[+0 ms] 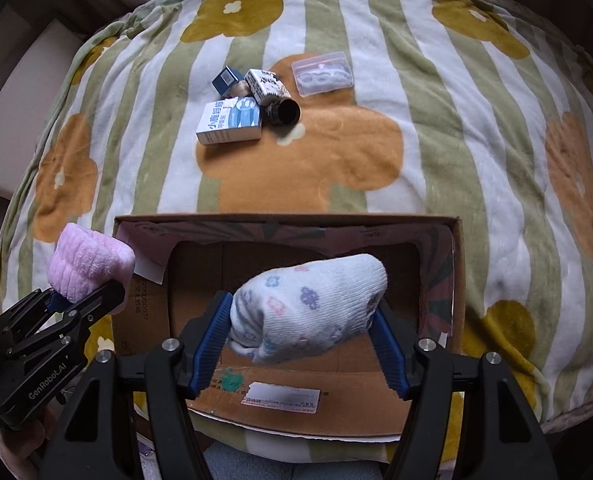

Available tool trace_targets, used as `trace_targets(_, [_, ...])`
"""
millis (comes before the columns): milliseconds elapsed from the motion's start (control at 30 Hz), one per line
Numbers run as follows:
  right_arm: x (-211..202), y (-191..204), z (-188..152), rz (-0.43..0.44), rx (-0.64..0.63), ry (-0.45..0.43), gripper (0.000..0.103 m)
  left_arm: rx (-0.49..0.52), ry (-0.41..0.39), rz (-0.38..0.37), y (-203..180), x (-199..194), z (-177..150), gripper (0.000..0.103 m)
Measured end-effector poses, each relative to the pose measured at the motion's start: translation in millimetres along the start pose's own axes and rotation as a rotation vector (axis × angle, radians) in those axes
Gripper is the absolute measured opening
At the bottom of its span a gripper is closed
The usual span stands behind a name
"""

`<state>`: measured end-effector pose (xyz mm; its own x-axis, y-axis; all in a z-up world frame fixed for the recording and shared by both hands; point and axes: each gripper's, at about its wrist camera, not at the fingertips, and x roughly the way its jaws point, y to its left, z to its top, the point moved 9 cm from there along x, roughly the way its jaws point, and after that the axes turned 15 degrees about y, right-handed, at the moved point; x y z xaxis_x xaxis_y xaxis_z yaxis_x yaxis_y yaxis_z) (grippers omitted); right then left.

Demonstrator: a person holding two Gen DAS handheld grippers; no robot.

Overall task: Organize objects
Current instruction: 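Carry the pink roll and white sock into the cardboard box and release both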

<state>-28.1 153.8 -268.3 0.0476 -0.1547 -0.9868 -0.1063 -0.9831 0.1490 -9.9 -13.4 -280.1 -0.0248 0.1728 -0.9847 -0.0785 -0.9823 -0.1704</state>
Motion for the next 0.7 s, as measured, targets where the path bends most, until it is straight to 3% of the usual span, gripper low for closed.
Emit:
trace_targets(267, [33, -13, -12, -0.014, 0.025, 0.043, 0.063, 0.027, 0.052, 0.007, -7, 35, -7, 0.037])
trace_targets(633, [39, -15, -9, -0.015, 0.015, 0.041, 0.063, 0.063, 0.079, 0.057, -10, 44, -5, 0.038])
trace_targets(700, [39, -13, -8, -0.02, 0.009, 0.045, 0.064, 0.065, 0.083, 0.08, -9, 45, -6, 0.047])
